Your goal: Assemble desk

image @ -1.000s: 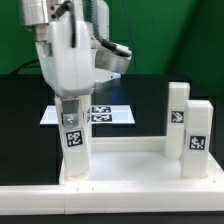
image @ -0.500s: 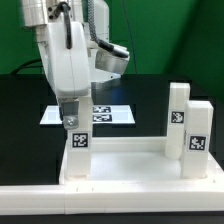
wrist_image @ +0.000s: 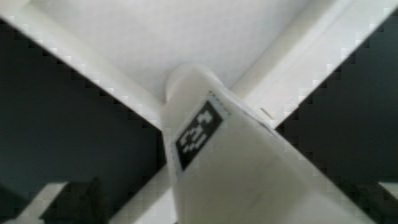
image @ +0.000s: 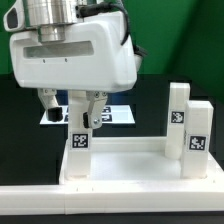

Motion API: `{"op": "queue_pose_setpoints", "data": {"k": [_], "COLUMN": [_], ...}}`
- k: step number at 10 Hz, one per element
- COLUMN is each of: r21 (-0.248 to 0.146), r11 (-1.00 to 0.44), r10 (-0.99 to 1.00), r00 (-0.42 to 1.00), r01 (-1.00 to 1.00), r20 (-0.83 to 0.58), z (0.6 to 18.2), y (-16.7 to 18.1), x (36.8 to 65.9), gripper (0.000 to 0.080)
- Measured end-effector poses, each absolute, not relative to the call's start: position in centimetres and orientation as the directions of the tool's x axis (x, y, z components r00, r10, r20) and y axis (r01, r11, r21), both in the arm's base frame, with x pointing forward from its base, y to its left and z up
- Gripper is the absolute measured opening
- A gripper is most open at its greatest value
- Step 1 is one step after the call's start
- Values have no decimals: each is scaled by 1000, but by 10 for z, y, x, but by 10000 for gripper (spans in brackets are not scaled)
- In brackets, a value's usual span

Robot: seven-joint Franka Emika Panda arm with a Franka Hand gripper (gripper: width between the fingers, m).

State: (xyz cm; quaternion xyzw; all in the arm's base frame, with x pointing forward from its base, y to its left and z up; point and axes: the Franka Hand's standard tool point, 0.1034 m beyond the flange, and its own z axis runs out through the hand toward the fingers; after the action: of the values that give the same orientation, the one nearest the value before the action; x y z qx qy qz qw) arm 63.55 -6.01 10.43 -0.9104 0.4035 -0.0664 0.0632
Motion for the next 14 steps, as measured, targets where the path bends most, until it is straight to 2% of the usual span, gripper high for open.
{"op": "queue_pose_setpoints", "data": {"k": [2,3,4,5,6,8,9,10,12,14], "r21": [-150,-87,-72,-71,-71,-74,-80,-86,-98,-88], "r11": [-781,-936,-974,-974,-972,-967,-948,-928,-822,-593], "r10": [-622,-351,-221,-224,-232,-251,-315,-370,-568,-805], "r00": [777,928,969,968,967,962,944,924,819,591], "r01": [-607,-342,-214,-217,-225,-244,-308,-363,-561,-800], "r20": [97,127,110,110,110,108,103,98,78,55], "z": [105,107,108,108,107,107,107,107,107,107], "y": [-60,-60,-55,-56,-56,-56,-57,-57,-59,-58], "x": [636,639,640,640,640,640,640,639,641,640], "gripper": [649,649,649,649,649,398,398,288,288,288]}}
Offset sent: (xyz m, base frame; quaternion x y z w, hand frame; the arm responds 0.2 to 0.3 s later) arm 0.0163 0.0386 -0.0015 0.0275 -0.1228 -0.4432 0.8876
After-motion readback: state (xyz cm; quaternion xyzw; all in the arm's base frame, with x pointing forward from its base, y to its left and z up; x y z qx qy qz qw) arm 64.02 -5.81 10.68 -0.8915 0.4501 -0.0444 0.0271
